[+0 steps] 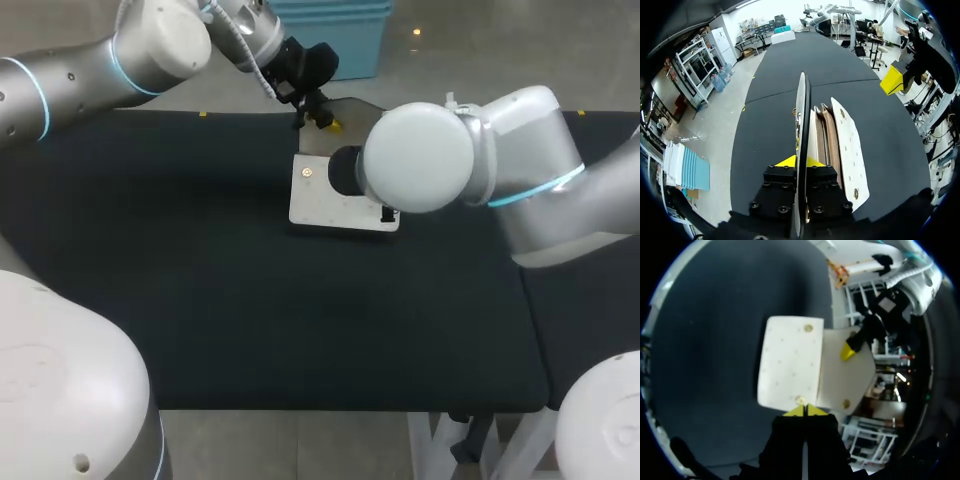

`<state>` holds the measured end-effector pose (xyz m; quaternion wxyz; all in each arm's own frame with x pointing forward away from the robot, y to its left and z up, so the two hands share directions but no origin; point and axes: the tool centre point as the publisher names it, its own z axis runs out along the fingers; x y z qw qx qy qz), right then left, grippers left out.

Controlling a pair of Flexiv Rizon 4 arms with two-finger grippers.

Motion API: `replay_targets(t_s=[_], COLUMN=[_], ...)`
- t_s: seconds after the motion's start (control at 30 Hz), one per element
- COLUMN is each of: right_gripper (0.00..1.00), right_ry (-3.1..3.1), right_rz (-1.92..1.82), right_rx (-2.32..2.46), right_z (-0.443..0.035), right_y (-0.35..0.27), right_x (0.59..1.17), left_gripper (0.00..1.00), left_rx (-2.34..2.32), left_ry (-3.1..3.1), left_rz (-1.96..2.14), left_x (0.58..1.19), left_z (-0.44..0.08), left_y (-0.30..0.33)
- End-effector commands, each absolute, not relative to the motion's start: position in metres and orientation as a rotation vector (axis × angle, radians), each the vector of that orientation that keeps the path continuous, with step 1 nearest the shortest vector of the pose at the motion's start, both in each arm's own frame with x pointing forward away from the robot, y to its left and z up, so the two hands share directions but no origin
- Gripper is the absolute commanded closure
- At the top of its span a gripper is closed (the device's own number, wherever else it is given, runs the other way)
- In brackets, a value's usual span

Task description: Pick up the bag, open it, inspect its contents, close it, and place it on the opposite side

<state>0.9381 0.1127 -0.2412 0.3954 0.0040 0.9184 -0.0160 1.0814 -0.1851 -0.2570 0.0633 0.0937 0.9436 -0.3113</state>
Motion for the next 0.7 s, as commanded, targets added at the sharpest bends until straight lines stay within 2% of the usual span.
replay_targets(t_s=[0.03,0.7], right_gripper=[1.0,1.0], right_ry=[2.327,2.406], right_rz=[-0.047,0.001], right_rx=[0.013,0.059], right_z=[-0.242,-0.232], right_y=[0.115,0.111], right_x=[0.938,0.999], left_gripper=[1.0,1.0], left_rx=[0.278,0.257], left_ry=[2.85,2.825], left_rz=[-0.945,-1.005], left_x=[1.082,1.066], left_z=[-0.258,-0.242], left_y=[-0.186,-0.182])
